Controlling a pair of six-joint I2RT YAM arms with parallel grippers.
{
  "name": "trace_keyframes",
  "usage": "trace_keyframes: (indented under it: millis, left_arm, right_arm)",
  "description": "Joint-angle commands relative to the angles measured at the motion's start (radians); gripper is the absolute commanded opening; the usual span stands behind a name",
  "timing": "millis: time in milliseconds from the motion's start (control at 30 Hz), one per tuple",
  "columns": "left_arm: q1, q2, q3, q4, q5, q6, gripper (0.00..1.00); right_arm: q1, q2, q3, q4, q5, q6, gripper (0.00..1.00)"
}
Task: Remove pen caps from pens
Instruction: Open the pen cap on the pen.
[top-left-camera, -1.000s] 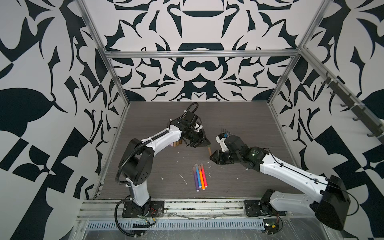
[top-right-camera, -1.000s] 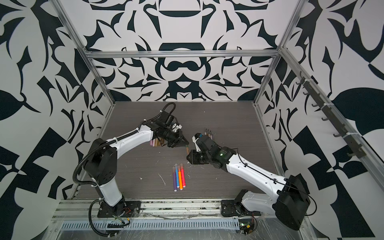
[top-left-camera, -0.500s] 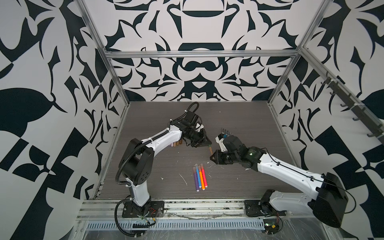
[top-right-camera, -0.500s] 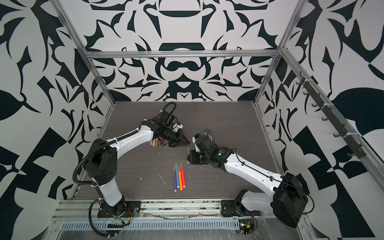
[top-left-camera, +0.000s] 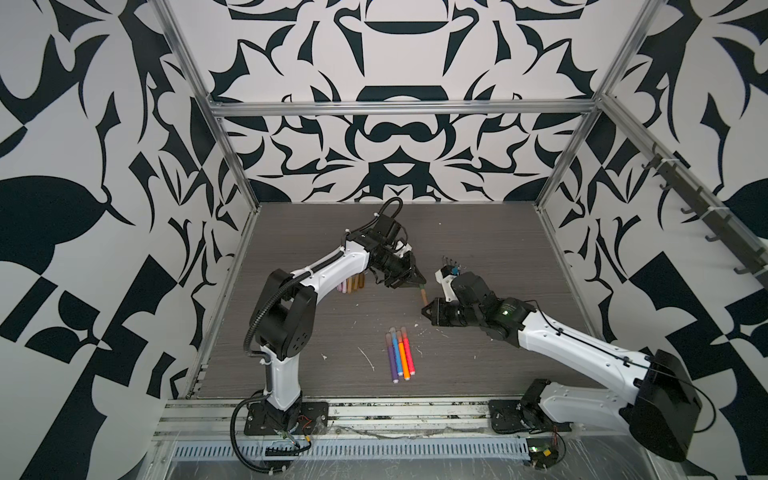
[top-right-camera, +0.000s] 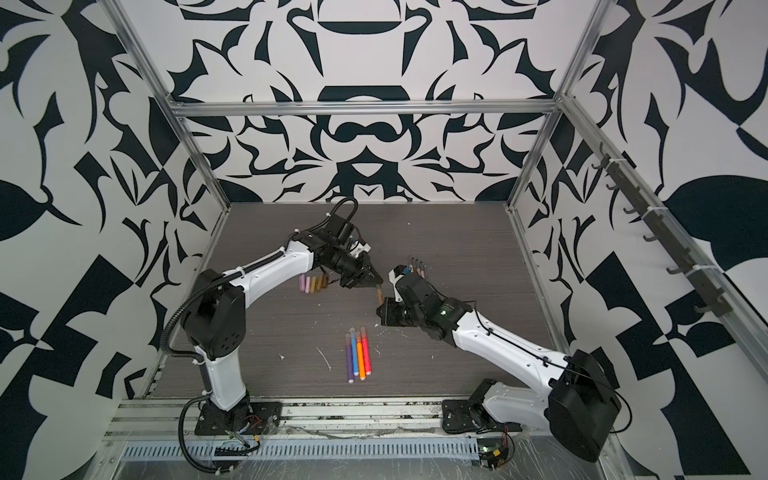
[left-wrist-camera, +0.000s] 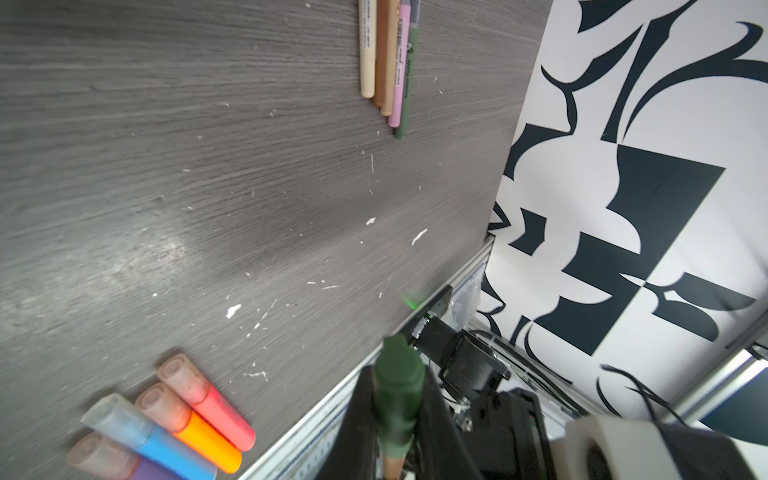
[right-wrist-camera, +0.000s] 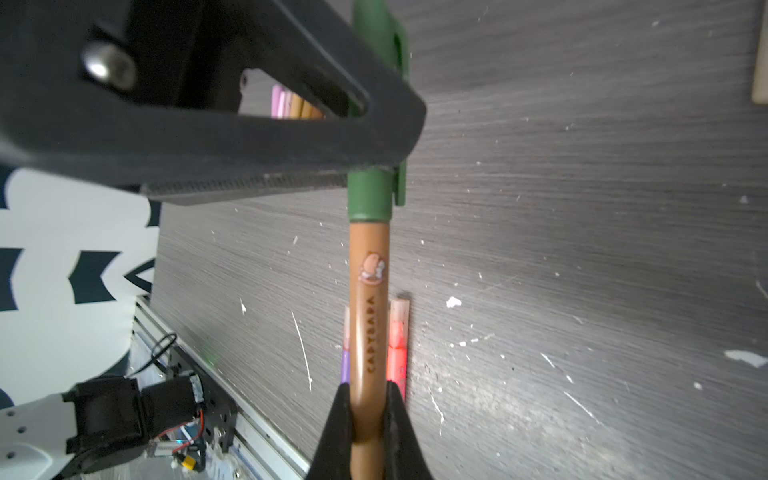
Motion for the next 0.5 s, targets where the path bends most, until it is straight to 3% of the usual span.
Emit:
trace_keyframes:
  millis: [0, 200, 467]
  left_arm:
    - [0.118, 0.052, 0.130, -0.006, -0.097, 0.056, 0.00]
    - [0.206, 0.129, 0.272, -0.073, -0.099, 0.094, 0.00]
    - [0.237, 0.160, 0.344, -0.077, -0.103, 0.088, 0.00]
  right_arm:
    - [0.032, -0.062, -0.060, -0.077, -0.042, 0.060, 0.00]
    - [0.091, -0.086, -0.095, -0.079, -0.011, 0.092, 0.00]
    - [0.154, -0.065, -0.103, -0.042, 0.031, 0.129, 0.00]
